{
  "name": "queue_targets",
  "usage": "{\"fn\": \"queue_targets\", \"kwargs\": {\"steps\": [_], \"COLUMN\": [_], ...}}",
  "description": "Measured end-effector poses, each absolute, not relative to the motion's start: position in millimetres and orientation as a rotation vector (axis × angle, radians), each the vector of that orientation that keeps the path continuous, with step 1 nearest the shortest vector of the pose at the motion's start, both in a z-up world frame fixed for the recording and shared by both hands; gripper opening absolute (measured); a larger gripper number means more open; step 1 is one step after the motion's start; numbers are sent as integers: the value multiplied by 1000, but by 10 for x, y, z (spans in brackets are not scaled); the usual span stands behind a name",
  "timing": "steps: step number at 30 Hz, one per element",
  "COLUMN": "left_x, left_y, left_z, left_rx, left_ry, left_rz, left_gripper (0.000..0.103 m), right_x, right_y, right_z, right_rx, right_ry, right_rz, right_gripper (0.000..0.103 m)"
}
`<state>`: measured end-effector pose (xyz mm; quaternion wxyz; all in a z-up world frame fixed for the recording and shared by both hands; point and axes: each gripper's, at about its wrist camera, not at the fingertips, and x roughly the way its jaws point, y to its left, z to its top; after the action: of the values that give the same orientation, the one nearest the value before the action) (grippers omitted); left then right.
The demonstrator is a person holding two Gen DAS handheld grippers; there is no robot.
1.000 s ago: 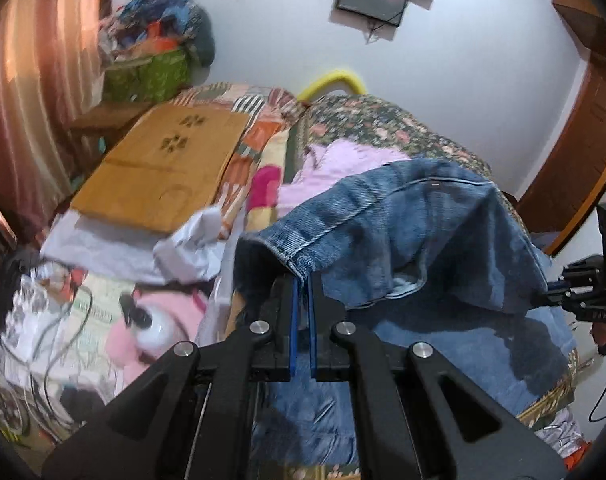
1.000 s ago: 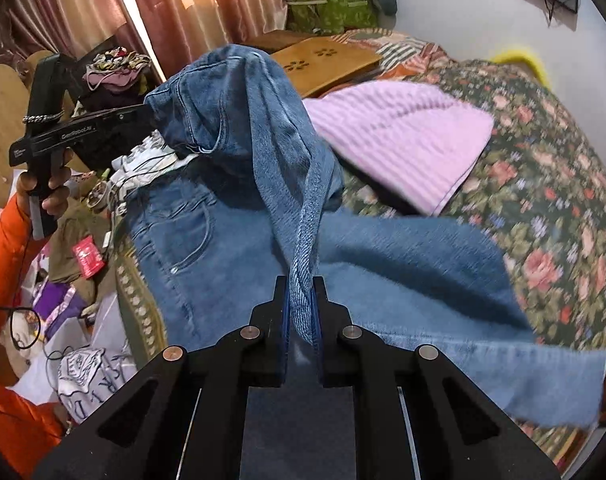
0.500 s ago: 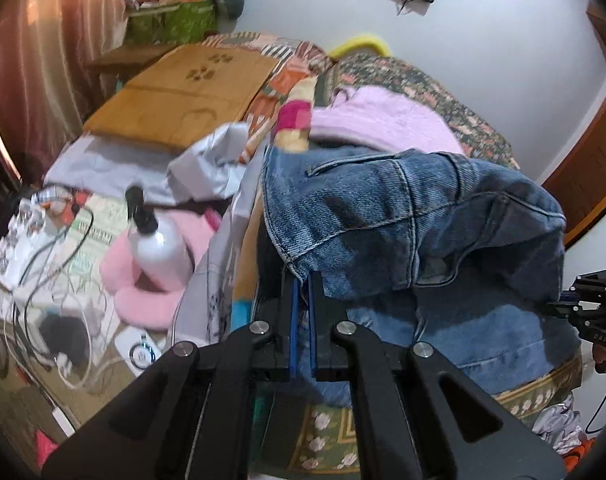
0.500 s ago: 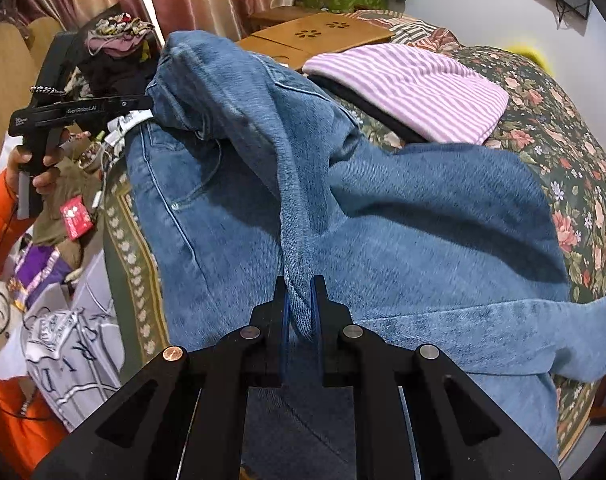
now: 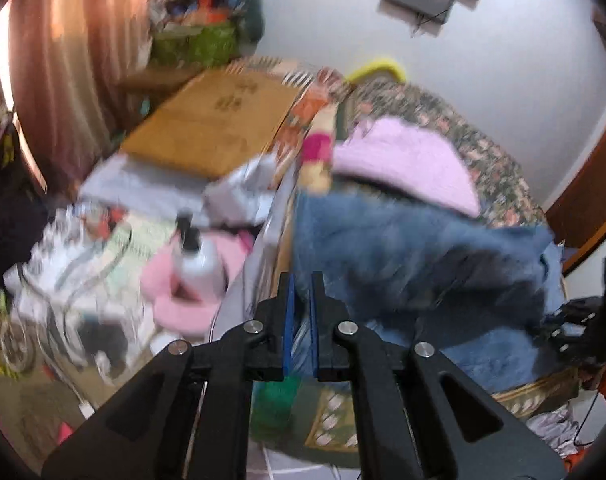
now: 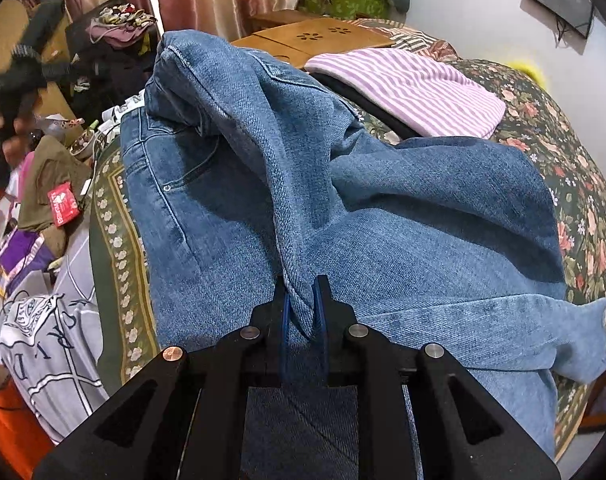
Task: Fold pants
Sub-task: 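Lift the waistband with both tools and fold it over toward the legs, then open both tools and release the folded waistband onto the jeans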
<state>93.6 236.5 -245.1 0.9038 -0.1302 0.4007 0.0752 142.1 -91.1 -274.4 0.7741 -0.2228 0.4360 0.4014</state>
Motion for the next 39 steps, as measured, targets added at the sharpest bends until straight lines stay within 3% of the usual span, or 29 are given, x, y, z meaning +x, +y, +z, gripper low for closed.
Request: {"fn": "queue_targets", "kwargs": {"steps": [3, 7, 13, 19, 23, 27, 29, 39], "left_x": [1173, 1612, 2044, 1894, 1713, 1523, 1449, 1700], "left_y": [2120, 1760, 1275, 1125, 1079, 914, 840, 1011], "left_z": [-2147, -2045, -2507, -3065, -3365, -3563, -3565, -3092], "left_rx": [-216, -241, -232, -222, -225, -151, -101, -237], "left_ry": [783, 798, 926, 1050, 1114, 1110, 1085, 1065], "left_rz": [99, 1, -75, -106, -120, -101, -77, -43], "left_gripper": [6, 21, 21, 21, 21, 21, 21, 21], "right_x": [1433, 1421, 1434, 1472, 1509, 1618, 1674, 2177], "right_y": [-929, -936, -954, -1107, -1333, -1630, -1762, -2567], "right_z": [-2744, -2746, -2733, -2594, -2434, -2278, -2218, -2018], "right_rx": [-453, -434, -397, -316, -286, -261, -255, -152], "right_ry": [954, 953, 964, 986, 946, 908, 895, 857], "right_rz": [867, 856, 850, 851, 795, 699, 647, 336], "right_gripper": [14, 14, 15, 20, 32, 34, 35, 62]}}
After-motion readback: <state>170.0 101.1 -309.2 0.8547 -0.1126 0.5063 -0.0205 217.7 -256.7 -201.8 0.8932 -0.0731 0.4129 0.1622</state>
